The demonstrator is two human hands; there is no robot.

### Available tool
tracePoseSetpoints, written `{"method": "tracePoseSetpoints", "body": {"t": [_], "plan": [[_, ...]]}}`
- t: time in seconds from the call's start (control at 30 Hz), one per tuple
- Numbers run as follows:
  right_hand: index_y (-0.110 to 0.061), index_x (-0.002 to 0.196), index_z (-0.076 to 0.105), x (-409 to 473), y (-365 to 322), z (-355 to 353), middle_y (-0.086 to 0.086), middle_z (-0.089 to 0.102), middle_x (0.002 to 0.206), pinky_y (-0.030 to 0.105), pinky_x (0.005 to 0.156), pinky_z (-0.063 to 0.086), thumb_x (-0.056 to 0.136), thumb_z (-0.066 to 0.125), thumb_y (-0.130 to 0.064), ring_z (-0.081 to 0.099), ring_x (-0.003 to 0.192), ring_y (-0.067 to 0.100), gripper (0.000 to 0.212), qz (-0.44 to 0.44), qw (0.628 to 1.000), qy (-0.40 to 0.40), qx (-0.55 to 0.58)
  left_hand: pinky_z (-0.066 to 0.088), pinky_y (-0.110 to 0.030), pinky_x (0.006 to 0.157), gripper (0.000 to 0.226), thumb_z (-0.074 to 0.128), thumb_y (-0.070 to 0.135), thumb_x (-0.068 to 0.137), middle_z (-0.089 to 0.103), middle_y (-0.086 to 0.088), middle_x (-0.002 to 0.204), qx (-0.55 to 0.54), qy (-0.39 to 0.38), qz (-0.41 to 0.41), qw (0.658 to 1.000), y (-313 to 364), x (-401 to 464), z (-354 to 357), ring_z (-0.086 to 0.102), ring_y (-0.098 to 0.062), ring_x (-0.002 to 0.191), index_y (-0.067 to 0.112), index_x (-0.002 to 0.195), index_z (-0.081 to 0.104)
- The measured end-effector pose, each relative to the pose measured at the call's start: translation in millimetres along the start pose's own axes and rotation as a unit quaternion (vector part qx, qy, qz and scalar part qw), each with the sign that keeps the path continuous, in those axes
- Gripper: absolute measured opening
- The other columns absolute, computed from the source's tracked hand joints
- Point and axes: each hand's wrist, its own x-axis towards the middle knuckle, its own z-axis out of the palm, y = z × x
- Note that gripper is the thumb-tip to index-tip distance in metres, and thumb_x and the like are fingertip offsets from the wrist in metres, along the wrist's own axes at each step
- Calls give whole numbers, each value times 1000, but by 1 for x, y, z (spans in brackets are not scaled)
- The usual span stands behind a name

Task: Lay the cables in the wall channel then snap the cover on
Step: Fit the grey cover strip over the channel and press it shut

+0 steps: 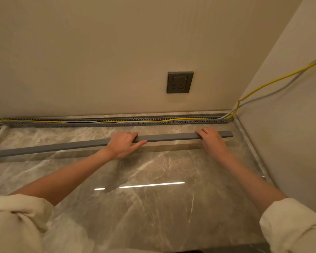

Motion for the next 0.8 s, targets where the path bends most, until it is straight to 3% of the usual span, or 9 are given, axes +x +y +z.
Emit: {"method": "tracePoseSetpoints", "body": {"t": [0.13, 0.23, 0.43, 0.57, 0.8], "plan": [[-5, 121, 56, 26, 11, -4, 14, 60, 116, 40, 101, 40, 86, 57, 0, 52, 111, 30, 35, -11, 999, 1, 33, 45, -34, 51, 71, 6, 68, 87, 69, -4, 82, 48, 42, 76, 995, -16, 23, -1, 63, -25, 64, 18, 107, 52], [-5, 128, 48, 37, 19, 2, 14, 55, 121, 40, 104, 39, 91, 58, -17, 49, 116, 29, 40, -48, 998, -6, 40, 47, -36, 51, 80, 0, 68, 86, 70, -7, 89, 64, 69, 89, 992, -27, 39, 0, 66, -29, 69, 17, 120, 52], [-3, 138, 40, 59, 39, 18, 18, 52, 129, 41, 105, 38, 99, 42, -24, 49, 120, 32, 45, -36, 999, -19, 18, 43, -35, 50, 78, 4, 66, 86, 68, -8, 84, 67, 79, 91, 990, -41, 68, -2, 64, -30, 67, 15, 119, 53], [-4, 137, 42, 70, 64, 20, 17, 55, 127, 42, 103, 39, 97, 46, -27, 50, 117, 32, 45, -22, 1000, -17, -10, 46, -35, 48, 70, 14, 61, 89, 68, -11, 79, 67, 92, 96, 989, -47, 80, 0, 64, -33, 65, 13, 117, 57], [0, 131, 50, 78, 128, 7, 23, 60, 120, 47, 94, 47, 93, 56, -23, 56, 108, 40, 45, 21, 998, -52, -38, 46, -35, 48, 76, 6, 65, 89, 68, -11, 79, 79, 85, 93, 989, -49, 97, 7, 65, -33, 66, 15, 115, 57]]}}
